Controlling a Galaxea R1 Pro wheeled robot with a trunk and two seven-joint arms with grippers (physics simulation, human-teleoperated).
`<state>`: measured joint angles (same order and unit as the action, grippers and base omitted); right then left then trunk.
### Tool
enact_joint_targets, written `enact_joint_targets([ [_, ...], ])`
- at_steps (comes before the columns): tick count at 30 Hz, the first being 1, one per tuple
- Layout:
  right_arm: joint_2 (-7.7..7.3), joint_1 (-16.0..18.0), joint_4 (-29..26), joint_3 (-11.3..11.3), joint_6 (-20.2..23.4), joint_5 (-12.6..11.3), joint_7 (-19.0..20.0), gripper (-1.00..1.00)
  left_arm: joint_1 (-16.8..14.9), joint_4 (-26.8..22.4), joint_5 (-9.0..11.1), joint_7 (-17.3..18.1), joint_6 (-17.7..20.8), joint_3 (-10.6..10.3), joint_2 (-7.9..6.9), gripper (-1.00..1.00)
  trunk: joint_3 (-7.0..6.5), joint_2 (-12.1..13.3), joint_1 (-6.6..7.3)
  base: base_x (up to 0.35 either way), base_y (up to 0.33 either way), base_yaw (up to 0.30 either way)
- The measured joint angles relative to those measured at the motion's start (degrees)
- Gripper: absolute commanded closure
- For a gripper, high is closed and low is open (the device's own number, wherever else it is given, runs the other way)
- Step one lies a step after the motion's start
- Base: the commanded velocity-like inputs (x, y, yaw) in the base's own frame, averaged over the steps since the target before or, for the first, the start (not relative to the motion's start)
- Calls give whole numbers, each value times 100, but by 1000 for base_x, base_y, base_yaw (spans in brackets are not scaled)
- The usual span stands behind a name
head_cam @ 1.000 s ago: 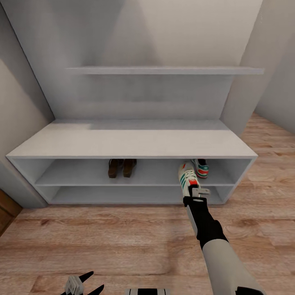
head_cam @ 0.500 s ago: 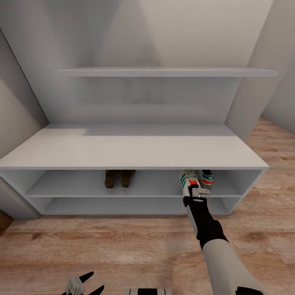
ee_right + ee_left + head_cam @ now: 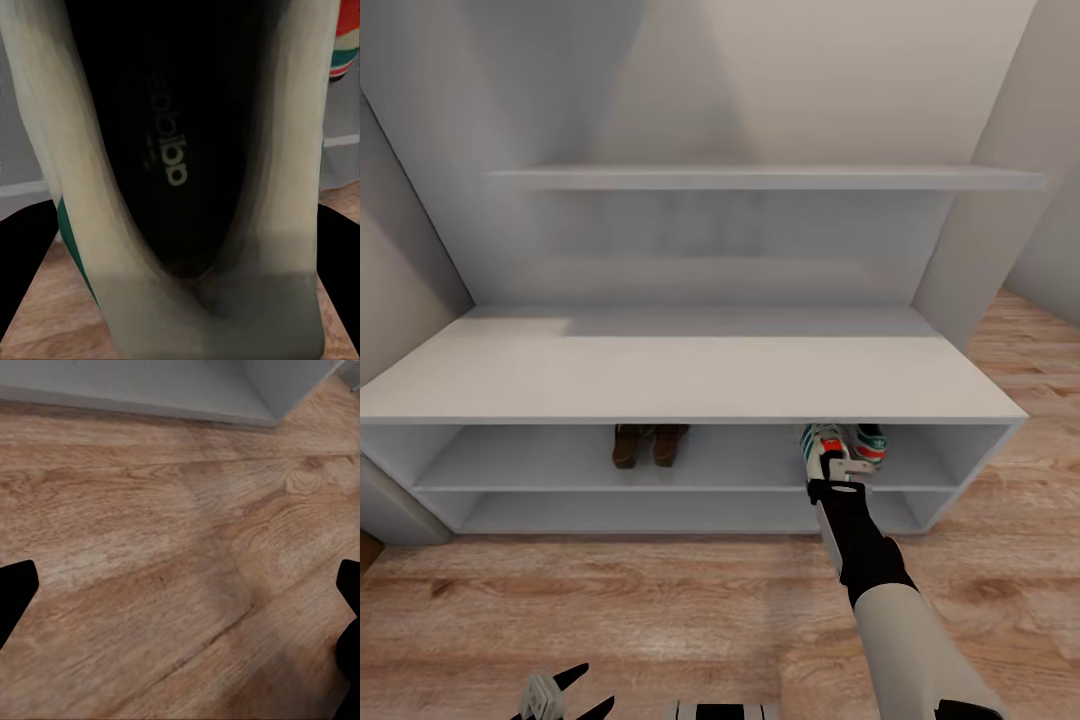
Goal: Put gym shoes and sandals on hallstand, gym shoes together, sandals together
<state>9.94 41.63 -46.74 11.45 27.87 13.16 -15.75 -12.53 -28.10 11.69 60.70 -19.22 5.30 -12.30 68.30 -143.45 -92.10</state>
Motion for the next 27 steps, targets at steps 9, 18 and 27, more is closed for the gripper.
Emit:
enact_joint_targets([
  [9,0,0,-3,0,0,1,0,100,0,0,1,1,0,2,0,-100,0,0,-2,124,0,0],
  [18,0,0,12,7,0,0,0,100,0,-8,0,-2,0,0,0,-100,0,0,-2,7,0,0],
  [27,0,-1,-8,9,-1,-6,-8,100,0,-17,1,-3,-2,6,-8,-100,135,-6,-16,0,0,0],
])
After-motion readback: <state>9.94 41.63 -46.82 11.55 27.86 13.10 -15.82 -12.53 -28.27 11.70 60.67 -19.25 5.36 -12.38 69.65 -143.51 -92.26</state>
